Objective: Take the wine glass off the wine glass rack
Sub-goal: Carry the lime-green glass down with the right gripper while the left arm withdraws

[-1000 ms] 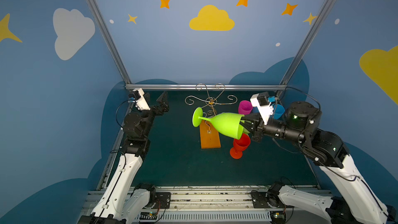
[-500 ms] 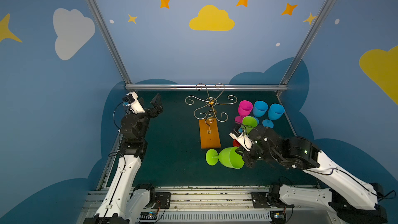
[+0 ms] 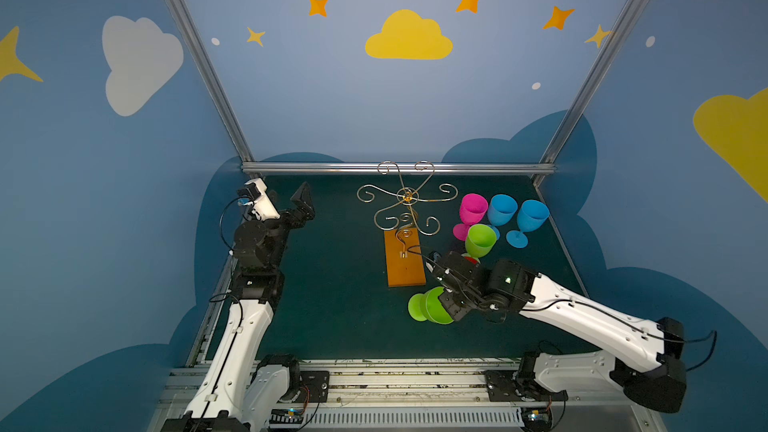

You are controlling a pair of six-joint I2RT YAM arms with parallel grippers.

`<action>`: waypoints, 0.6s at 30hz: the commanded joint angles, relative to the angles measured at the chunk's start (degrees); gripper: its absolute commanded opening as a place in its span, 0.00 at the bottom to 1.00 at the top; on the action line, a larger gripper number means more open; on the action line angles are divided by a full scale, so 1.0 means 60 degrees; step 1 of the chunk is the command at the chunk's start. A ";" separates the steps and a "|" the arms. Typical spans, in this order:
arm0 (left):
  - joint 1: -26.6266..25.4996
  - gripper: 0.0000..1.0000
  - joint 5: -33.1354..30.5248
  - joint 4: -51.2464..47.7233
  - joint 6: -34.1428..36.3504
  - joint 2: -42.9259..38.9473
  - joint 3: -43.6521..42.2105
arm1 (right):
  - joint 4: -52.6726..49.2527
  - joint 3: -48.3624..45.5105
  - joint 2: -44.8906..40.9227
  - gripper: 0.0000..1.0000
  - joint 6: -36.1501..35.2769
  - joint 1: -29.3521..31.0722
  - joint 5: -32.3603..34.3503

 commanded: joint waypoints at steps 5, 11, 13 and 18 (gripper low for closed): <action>0.0041 1.00 -0.0046 -0.0055 0.0164 -0.0138 -0.0064 | 0.0028 0.0360 0.0743 0.00 0.0614 0.0043 0.0275; 0.0047 1.00 -0.0046 -0.0050 0.0159 -0.0139 -0.0069 | -0.0767 0.1019 0.1720 0.00 0.0851 0.0043 0.0123; 0.0050 1.00 -0.0060 -0.0070 0.0155 -0.0153 -0.0062 | -0.0832 0.1156 0.1944 0.00 0.1012 0.0043 0.0036; 0.0037 1.00 -0.0075 -0.0092 0.0195 -0.0182 -0.0060 | -0.0531 0.1171 0.2117 0.07 0.0961 0.0029 -0.0053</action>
